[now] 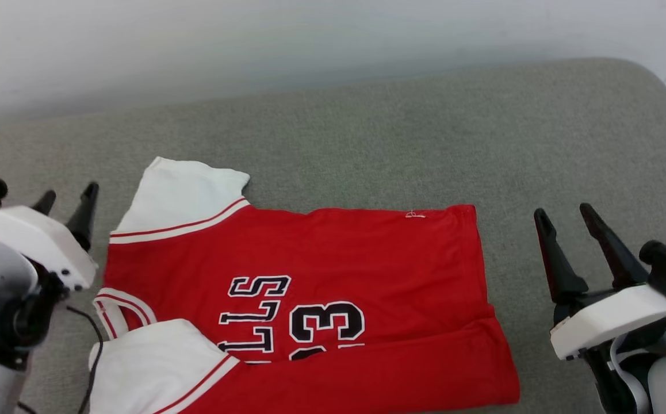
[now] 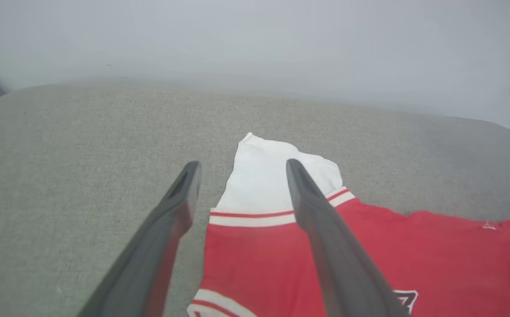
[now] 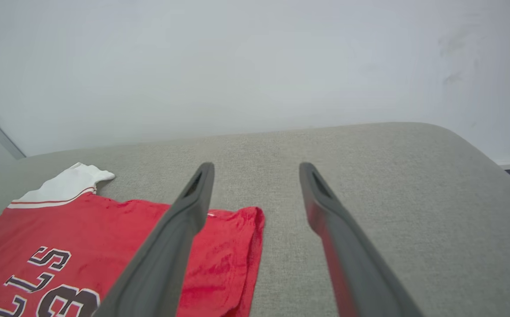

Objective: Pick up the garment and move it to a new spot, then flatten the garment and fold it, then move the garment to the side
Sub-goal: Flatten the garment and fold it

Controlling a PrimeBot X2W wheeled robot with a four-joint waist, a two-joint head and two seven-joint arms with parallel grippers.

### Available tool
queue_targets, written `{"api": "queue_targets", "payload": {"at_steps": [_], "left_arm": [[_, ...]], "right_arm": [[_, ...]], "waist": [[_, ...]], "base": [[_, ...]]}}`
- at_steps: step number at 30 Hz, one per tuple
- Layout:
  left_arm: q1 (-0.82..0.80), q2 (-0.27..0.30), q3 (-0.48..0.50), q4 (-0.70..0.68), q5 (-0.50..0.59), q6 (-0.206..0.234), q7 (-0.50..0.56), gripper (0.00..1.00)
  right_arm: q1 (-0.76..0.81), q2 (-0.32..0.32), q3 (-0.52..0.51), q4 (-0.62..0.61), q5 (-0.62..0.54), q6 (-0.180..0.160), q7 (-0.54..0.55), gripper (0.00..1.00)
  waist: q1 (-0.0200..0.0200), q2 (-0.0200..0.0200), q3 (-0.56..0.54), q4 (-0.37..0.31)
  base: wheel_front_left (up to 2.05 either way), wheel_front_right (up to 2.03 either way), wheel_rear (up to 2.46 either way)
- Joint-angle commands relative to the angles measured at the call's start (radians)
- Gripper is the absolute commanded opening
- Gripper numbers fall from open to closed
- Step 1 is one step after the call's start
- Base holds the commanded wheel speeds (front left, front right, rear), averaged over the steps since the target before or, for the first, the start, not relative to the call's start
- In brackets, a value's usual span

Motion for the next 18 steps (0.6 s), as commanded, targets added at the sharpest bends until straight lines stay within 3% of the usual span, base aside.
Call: {"api": "queue_targets", "payload": {"at_steps": [1,9,13,18], "left_arm": [[-0.048,0.003,0.003,0.014,0.005,-0.009,0.004,1.00],[-0.321,0.056,0.005,0.129,-0.010,-0.083,0.110,1.00],[-0.442,0.095,-0.025,0.173,-0.050,-0.152,0.262,1.00],[-0.551,0.151,-0.045,0.222,-0.104,-0.168,0.473,1.00]], "right_arm": [[-0.023,0.012,0.000,-0.013,-0.004,0.000,-0.006,1.00],[-0.086,0.040,0.003,-0.084,-0.044,0.000,-0.012,1.00],[-0.095,0.051,0.003,-0.101,-0.050,0.000,-0.006,1.00],[-0.097,0.061,0.012,-0.102,-0.043,0.000,-0.007,1.00]], "waist": [[0.0000,0.0000,0.080,-0.048],[0.0000,0.0000,0.206,-0.109],[0.0000,0.0000,0.258,-0.135],[0.0000,0.0000,0.309,-0.167]], "base": [[0.00,0.00,0.00],[0.00,0.00,0.00],[0.00,0.00,0.00],[0.00,0.00,0.00]]}}
